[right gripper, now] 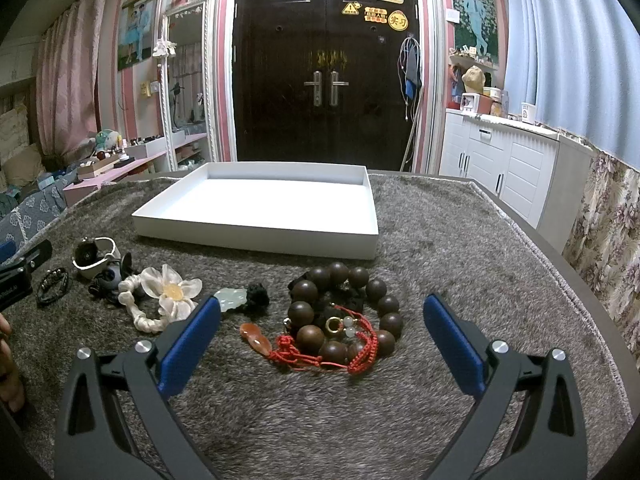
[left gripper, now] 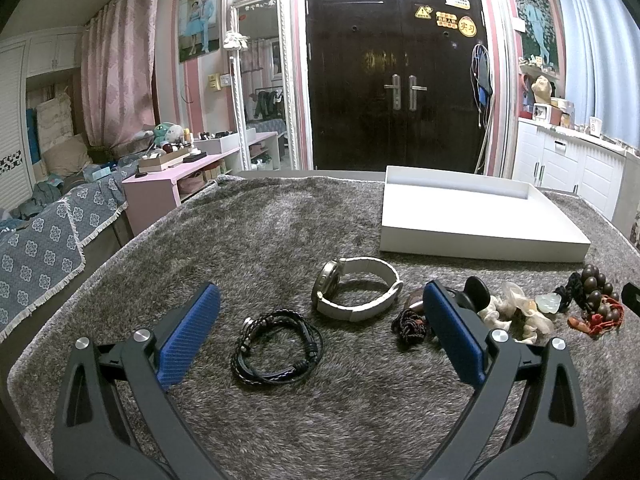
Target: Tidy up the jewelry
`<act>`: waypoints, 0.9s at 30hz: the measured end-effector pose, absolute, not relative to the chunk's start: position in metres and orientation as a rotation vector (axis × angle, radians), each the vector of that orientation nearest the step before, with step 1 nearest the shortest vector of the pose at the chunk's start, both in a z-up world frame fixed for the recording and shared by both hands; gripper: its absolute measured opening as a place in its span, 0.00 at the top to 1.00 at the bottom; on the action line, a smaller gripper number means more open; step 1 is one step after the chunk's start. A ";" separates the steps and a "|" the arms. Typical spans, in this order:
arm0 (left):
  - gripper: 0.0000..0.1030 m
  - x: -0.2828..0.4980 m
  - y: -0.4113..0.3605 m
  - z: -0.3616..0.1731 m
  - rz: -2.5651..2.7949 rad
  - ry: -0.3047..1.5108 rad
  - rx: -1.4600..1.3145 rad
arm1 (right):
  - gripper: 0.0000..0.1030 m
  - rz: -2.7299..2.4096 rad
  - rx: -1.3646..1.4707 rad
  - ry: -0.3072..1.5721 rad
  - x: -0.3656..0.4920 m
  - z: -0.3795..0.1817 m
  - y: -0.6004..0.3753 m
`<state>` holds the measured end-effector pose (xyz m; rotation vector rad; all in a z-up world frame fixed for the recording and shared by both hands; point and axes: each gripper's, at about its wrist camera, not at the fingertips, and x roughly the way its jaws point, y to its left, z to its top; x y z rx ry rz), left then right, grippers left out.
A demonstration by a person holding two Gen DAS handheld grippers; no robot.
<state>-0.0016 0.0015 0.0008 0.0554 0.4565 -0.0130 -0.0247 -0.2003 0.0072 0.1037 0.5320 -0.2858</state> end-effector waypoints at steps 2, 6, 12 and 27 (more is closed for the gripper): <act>0.03 -0.001 0.001 0.000 -0.013 0.456 0.055 | 0.02 -0.286 0.104 0.532 -0.025 0.007 -0.200; 0.03 -0.001 0.001 0.000 -0.012 0.457 0.054 | 0.02 -0.286 0.104 0.532 -0.025 0.007 -0.200; 0.03 0.000 0.000 -0.002 -0.012 0.456 0.055 | 0.02 -0.286 0.104 0.532 -0.025 0.007 -0.200; 0.03 0.000 0.000 -0.002 -0.012 0.456 0.055 | 0.02 -0.286 0.105 0.533 -0.024 0.008 -0.201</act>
